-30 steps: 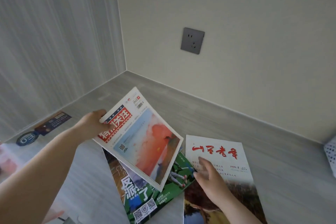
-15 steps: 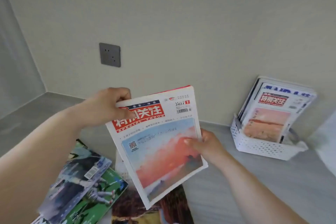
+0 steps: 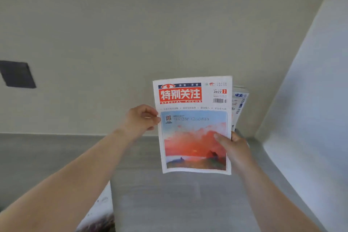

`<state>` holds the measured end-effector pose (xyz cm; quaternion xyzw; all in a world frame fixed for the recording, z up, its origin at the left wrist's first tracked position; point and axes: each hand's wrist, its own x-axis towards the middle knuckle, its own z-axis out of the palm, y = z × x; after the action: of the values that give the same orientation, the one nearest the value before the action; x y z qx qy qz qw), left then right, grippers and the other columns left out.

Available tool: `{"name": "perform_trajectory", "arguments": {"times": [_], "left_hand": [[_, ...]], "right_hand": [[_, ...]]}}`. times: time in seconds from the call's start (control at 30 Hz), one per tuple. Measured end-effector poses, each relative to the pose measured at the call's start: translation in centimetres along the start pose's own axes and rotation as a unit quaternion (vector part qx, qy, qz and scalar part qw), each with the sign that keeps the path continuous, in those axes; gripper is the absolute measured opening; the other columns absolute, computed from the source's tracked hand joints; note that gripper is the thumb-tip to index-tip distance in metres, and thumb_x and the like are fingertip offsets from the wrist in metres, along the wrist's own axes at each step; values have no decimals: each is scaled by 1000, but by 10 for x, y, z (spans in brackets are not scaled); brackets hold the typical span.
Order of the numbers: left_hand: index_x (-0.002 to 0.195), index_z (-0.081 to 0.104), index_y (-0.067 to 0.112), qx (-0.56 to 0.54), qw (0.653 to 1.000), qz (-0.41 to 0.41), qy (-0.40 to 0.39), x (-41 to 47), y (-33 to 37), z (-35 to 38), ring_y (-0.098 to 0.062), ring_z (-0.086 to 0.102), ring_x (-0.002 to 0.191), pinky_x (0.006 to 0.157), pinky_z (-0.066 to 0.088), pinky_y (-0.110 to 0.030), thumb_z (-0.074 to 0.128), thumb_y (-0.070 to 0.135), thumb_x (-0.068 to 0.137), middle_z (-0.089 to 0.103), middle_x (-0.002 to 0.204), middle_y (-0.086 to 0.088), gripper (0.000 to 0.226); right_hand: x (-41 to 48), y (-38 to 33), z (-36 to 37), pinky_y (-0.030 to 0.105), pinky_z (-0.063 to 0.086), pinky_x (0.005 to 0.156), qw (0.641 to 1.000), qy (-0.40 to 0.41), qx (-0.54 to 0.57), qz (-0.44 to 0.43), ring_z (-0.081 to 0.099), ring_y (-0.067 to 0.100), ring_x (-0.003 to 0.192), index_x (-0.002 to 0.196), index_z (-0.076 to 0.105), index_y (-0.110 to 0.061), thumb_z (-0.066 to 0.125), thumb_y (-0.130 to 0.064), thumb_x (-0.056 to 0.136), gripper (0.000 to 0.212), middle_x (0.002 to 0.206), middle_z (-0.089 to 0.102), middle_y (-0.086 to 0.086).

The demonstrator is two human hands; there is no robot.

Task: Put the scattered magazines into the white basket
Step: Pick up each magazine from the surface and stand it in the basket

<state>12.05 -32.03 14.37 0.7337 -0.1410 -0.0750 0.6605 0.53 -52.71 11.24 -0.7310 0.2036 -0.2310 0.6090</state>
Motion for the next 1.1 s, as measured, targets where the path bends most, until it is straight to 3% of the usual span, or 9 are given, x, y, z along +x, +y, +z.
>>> {"name": "perform_trajectory", "arguments": {"times": [0.13,0.3,0.43,0.57,0.67,0.8,0.93,1.0,1.1], "left_hand": [[83,49,13,-50,998,16,32,34,16,57,-11,57,64,45,51,-12,60,-4,78,59,72,0,22],[64,54,21,26,996,81,27,69,30,109,-4,55,62,44,47,-5,59,0,80,58,68,8,26],[62,50,20,19,995,86,50,94,28,135,-6,54,61,45,47,-8,58,-1,81,57,68,6,29],[61,50,19,19,997,58,54,110,9,148,-8,54,61,44,48,-8,58,-2,81,55,68,4,29],[63,51,21,56,996,42,48,115,-9,154,-6,56,63,45,50,-8,58,1,81,57,69,7,28],[63,51,23,97,994,15,56,119,-32,158,-5,57,63,51,50,-15,58,4,81,58,68,12,27],[63,51,23,118,991,-16,67,126,-51,158,-9,58,65,62,52,-23,59,4,81,58,69,9,27],[63,52,24,140,987,-32,67,128,-59,157,-12,58,66,66,52,-27,59,6,81,58,68,9,26],[63,55,22,162,984,-45,67,130,-71,155,-10,54,64,57,43,-19,61,6,79,56,65,11,24]], "right_hand": [[40,9,-33,39,56,68,996,21,72,54,61,31,70,82,66,-11,61,-10,82,5,84,65,16],[94,8,-59,13,45,40,997,64,51,8,61,7,48,67,61,-18,59,-3,80,20,62,62,-7],[127,16,-64,7,42,37,998,59,26,4,58,3,45,57,57,-24,58,7,73,35,50,60,-15],[147,31,-66,5,38,34,997,71,29,29,58,3,43,60,54,-23,56,11,75,38,61,56,-11],[157,50,-67,6,36,32,996,61,16,60,51,5,56,57,53,-22,54,12,74,38,62,55,-7],[162,81,-62,16,40,45,994,49,-2,95,51,6,58,65,59,-14,55,9,74,25,62,58,-7],[171,104,-53,26,42,73,990,49,-39,124,58,24,87,104,58,-2,54,5,77,29,97,63,8],[175,113,-49,27,41,77,989,48,-57,129,56,25,97,111,56,-5,55,3,77,34,109,62,9],[178,120,-46,28,45,71,984,44,-125,116,53,20,90,100,53,-22,55,-6,81,25,112,61,5]]}}
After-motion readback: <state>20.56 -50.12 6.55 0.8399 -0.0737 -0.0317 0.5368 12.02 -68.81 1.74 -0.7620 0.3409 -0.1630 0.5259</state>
